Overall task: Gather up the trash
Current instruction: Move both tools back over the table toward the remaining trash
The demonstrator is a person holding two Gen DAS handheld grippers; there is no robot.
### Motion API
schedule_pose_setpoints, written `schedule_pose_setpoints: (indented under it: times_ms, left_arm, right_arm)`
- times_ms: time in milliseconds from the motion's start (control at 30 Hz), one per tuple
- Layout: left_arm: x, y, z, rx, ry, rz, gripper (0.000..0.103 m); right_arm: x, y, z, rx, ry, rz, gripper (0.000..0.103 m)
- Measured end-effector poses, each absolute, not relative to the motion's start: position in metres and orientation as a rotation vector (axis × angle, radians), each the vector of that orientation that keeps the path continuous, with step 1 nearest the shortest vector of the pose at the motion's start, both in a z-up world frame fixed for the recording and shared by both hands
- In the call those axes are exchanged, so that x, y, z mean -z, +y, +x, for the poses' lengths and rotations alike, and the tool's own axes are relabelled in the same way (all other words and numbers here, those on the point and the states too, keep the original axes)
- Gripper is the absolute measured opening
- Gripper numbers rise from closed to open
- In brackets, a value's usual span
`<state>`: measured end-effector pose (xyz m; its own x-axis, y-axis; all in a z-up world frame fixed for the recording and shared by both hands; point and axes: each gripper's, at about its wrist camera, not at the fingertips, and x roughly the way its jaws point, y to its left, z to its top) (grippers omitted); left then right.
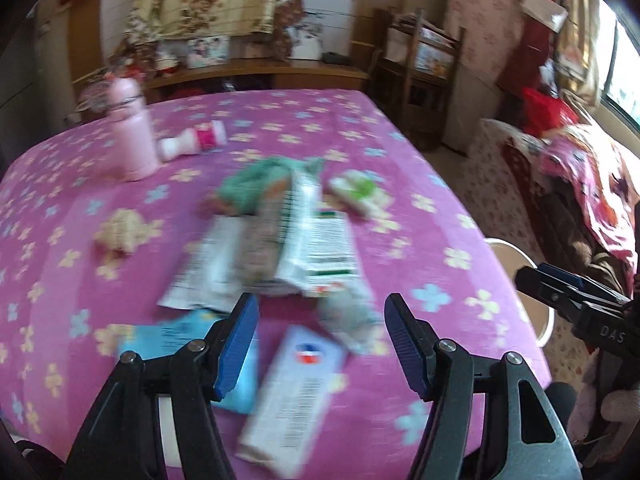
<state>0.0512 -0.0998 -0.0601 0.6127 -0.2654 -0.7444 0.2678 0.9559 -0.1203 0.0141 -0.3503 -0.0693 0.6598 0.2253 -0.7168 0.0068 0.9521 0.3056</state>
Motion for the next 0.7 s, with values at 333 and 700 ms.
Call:
schedule_pose_setpoints:
  times_ms: [333, 700]
  left_arm:
    - [0.062, 0.0, 0.075, 0.138, 0.844, -0.058, 0.066]
    - [0.09, 0.065, 0.13, 0.081, 0.883, -0.144, 0.07]
  right_arm:
    - [0.077, -0.281, 0.054, -0.22, 0.884, 0.248, 0.079]
    - [0.112, -0.235, 0.07, -0.308, 0.982, 0.194, 0.079]
